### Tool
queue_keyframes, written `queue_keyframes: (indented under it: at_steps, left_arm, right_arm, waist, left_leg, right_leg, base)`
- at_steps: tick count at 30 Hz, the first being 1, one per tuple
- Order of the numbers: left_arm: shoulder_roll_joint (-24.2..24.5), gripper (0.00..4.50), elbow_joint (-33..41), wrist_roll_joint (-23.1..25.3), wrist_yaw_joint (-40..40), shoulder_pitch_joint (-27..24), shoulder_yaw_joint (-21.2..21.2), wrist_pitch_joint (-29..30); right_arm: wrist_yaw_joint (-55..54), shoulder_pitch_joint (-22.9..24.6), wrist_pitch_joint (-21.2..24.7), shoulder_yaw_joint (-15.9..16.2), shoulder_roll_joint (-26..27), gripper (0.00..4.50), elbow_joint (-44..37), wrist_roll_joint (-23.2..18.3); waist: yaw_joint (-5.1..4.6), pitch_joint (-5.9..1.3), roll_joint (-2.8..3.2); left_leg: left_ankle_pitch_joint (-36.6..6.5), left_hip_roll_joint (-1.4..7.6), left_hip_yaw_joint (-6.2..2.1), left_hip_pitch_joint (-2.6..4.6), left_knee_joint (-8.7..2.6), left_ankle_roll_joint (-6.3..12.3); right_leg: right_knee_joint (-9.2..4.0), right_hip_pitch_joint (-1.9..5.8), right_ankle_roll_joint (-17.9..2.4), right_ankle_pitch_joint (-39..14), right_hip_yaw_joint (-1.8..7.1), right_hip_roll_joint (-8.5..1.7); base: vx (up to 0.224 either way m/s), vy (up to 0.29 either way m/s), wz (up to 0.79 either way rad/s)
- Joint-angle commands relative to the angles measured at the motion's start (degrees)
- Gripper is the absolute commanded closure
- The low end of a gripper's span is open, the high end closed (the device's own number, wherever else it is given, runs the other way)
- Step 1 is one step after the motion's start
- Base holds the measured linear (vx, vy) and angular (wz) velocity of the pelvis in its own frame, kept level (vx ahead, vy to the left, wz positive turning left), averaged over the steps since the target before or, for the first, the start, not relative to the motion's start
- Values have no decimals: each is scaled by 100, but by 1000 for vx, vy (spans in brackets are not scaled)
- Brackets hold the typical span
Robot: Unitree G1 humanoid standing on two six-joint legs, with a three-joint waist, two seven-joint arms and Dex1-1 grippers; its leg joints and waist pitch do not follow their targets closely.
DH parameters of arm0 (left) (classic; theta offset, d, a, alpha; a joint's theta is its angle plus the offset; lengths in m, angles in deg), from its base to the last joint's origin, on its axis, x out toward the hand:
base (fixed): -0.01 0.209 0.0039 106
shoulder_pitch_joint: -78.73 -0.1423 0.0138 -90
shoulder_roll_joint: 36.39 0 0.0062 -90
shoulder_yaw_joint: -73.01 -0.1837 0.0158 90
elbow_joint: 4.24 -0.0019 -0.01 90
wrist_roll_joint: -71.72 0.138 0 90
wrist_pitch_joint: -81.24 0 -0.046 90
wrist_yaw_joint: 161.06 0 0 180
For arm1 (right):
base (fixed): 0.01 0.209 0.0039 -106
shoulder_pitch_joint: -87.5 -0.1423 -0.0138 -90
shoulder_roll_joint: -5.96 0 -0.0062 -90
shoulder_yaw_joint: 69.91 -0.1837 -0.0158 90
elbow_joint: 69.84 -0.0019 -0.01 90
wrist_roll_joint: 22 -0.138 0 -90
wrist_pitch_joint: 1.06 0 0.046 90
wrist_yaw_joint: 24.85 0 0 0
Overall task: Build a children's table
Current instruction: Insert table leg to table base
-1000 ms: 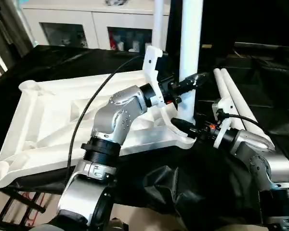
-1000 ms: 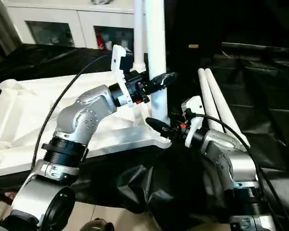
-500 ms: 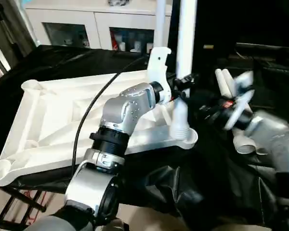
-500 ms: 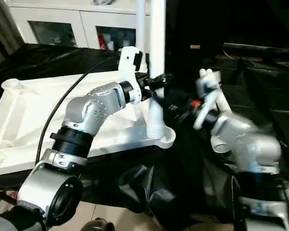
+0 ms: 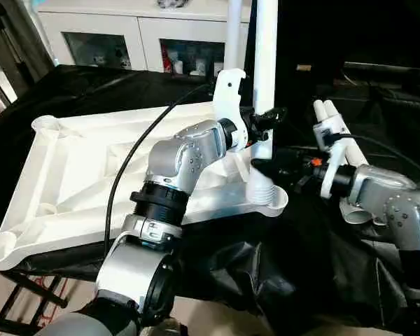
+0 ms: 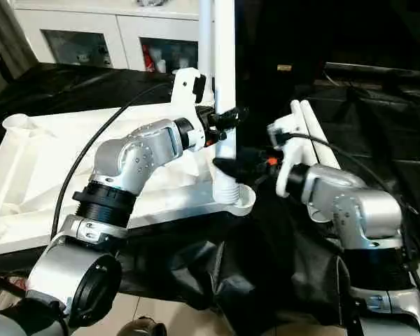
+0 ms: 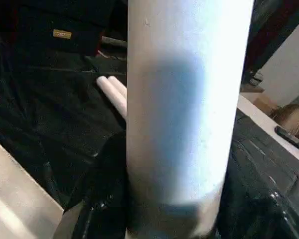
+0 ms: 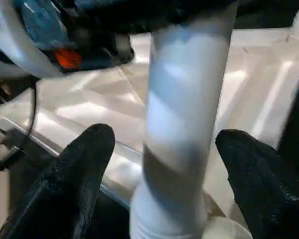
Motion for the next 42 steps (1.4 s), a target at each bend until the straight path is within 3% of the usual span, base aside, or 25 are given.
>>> queue_keyframes:
  at_steps: [1, 3, 10, 26, 28, 31, 42]
  left_arm:
    - [-18, 262, 196, -40, 55, 101, -81, 52]
    - [-4, 262, 275, -56, 169, 75, -159, 59]
    - [-8, 262, 509, -188, 471, 25, -276, 174]
    - [147, 262, 832, -173, 939, -153, -688, 327]
    - [180, 262, 829, -139, 943, -161, -723, 299]
    - [218, 262, 826, -107, 966, -169, -756, 276]
    - [323, 262, 784, -86, 1056, -143, -835, 228]
  right_arm:
    - [-88, -119, 60, 98, 26, 72, 21, 127]
    - [-88, -164, 120, 131, 80, 72, 93, 205]
    - [-93, -196, 282, 312, 4, 138, 228, 207]
    - [41, -219, 257, 312, 9, 248, 169, 198]
    - [71, -206, 244, 309, -4, 249, 141, 219]
    - [94, -191, 276, 285, -29, 183, 110, 203]
    - [236, -112, 368, 165, -221, 167, -42, 80]
  waist:
    - [23, -503, -156]
    - [21, -506, -167]
    - [23, -505, -178]
    - [24, -509, -158]
    - [24, -509, -159]
    - [30, -510, -153]
    - [32, -518, -136]
  left_leg:
    - [-674, 257, -112, 70, -320, 333]
    - [-659, 257, -107, 65, -318, 340]
    - [-601, 265, -104, 62, -318, 364]
    - [-572, 271, -107, 62, -315, 340]
    - [-580, 266, -103, 61, -312, 342]
    - [-582, 267, -107, 63, -315, 337]
    - [-562, 269, -110, 65, -308, 342]
  right_leg:
    - [-432, 359, -860, -1647, 225, -431]
    - [-430, 361, -878, -1627, 225, -433]
    - [-413, 372, -936, -1518, 232, -440]
    - [-393, 373, -934, -1422, 242, -435]
    - [-399, 375, -934, -1443, 239, -436]
    - [-404, 376, -912, -1494, 237, -438]
    - [-387, 381, -947, -1378, 237, -429]
  base:
    - [0, 0, 0]
    - [0, 0, 0]
    - [0, 0, 0]
    - [0, 0, 0]
    - [0, 0, 0]
    - [0, 0, 0]
    - [0, 0, 0]
